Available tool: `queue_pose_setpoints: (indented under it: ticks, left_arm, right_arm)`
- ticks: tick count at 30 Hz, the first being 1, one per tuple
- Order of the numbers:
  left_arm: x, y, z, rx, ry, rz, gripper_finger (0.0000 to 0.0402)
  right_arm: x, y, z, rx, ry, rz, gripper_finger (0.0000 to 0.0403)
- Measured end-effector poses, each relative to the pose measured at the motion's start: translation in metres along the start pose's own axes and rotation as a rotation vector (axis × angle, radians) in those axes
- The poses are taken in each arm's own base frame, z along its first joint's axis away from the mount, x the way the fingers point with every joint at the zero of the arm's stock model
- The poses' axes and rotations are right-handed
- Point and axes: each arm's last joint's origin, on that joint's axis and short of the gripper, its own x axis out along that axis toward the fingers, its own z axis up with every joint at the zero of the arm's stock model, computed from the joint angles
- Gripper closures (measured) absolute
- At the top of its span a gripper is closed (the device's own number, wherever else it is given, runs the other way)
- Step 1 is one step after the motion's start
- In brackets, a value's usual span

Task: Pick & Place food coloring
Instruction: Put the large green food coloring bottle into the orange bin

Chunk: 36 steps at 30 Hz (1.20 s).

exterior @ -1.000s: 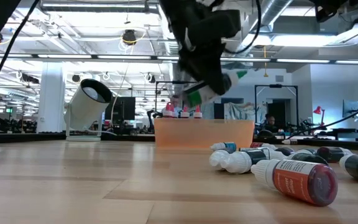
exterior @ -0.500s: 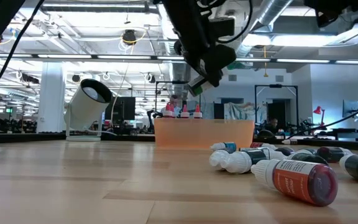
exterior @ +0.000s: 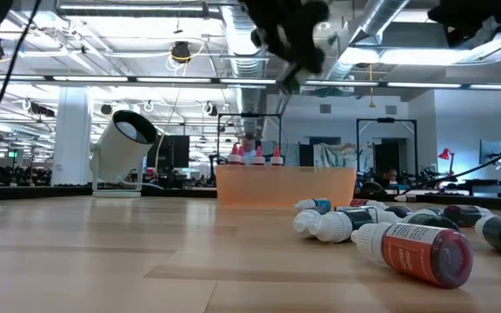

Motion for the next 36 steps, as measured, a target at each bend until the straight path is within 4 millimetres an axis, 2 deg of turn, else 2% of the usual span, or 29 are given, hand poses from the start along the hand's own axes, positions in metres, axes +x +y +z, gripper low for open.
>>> queue_pose_setpoints:
  ticks: [3,7,15,20,24,27,30,36]
  left_arm:
    - [-0.012,0.010,-0.002,-0.029,-0.112,-0.036,0.0255]
    - [-0.015,0.020,-0.024,-0.081,-0.237,-0.035,0.0255]
    - [0.004,0.024,-0.102,-0.235,-0.482,0.004,0.0255]
    - [0.002,0.030,-0.148,-0.342,-0.595,0.056,0.0255]
    - [-0.001,0.037,-0.172,-0.422,-0.630,0.102,0.0255]
    - [0.001,0.042,-0.184,-0.449,-0.602,0.118,0.0255]
    - [0.004,0.049,-0.188,-0.467,-0.583,0.149,0.0255]
    - [0.011,0.061,-0.194,-0.480,-0.544,0.166,0.0255]
  right_arm:
    - [0.000,0.000,-0.001,0.006,0.009,-0.001,0.0297]
    - [0.002,0.000,-0.002,0.002,0.020,-0.022,0.0297]
    - [0.006,-0.002,-0.002,-0.021,0.036,-0.135,0.0297]
    - [0.010,-0.007,0.000,-0.036,0.031,-0.232,0.0297]
    - [0.018,-0.011,0.005,-0.059,0.008,-0.294,0.0297]
    - [0.028,-0.015,0.011,-0.077,-0.022,-0.344,0.0297]
    - [0.044,-0.019,0.016,-0.095,-0.031,-0.387,0.0297]
    - [0.088,-0.036,0.014,-0.131,-0.015,-0.371,0.0297]
